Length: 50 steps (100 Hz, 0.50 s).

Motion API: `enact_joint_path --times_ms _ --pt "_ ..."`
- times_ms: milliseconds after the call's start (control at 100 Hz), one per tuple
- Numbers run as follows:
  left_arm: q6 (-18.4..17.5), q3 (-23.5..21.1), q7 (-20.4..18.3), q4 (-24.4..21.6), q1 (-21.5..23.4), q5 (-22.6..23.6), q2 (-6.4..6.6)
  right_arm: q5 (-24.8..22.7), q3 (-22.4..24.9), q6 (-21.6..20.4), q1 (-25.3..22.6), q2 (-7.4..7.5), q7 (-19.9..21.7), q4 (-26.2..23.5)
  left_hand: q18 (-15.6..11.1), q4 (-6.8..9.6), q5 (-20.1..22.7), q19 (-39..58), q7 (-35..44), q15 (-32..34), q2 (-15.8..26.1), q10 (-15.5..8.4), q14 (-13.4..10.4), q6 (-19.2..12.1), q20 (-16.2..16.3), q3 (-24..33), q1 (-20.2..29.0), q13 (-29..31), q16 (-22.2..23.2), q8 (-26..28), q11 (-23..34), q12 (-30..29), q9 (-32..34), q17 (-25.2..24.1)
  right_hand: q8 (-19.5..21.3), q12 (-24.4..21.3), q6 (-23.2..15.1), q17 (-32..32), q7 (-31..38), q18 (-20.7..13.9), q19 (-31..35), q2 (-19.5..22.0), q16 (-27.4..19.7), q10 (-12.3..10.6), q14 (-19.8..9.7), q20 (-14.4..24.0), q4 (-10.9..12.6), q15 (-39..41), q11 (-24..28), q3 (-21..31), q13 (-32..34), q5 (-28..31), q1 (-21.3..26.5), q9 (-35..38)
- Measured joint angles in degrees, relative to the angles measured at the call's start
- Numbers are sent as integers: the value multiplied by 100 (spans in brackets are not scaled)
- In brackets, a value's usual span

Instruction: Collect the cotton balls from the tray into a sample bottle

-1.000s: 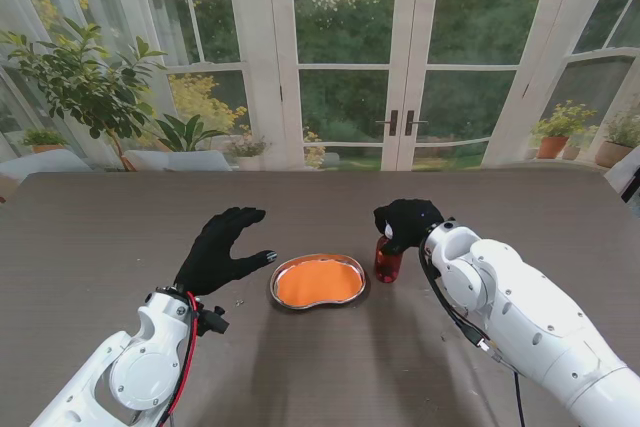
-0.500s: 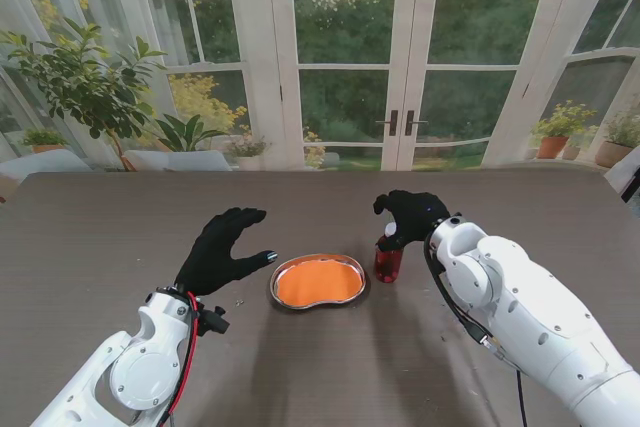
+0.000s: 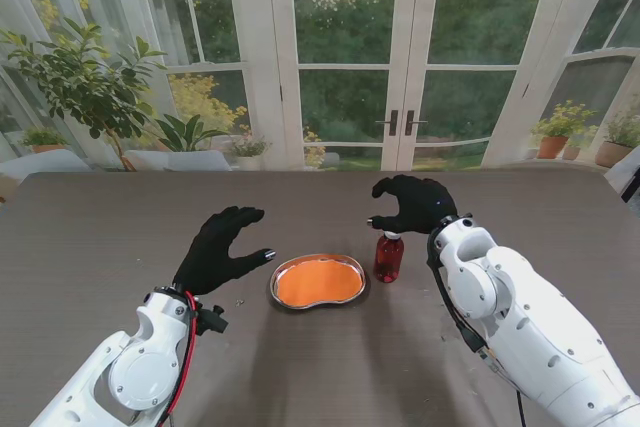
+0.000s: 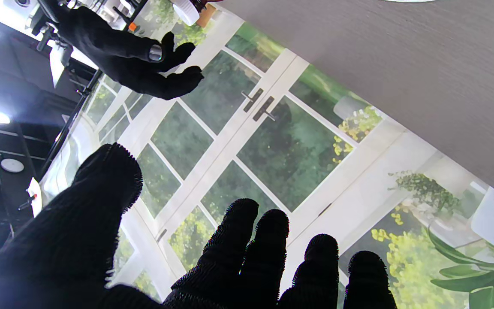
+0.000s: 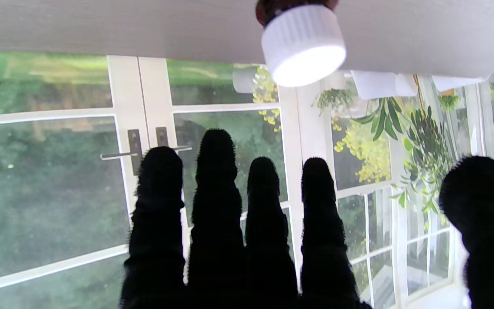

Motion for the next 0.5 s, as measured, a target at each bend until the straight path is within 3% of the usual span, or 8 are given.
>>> enact_joint_path --times_ms 500 --pt "1 -93 88 -54 77 61 -3 28 363 114 -684 -92 -484 -797 1 0 90 0 8 0 0 0 0 0 2 0 0 0 0 43 0 0 2 1 0 -141 -84 -282 -58 0 -555 -8 -320 -116 -71 -567 1 -473 -153 191 -55 274 8 227"
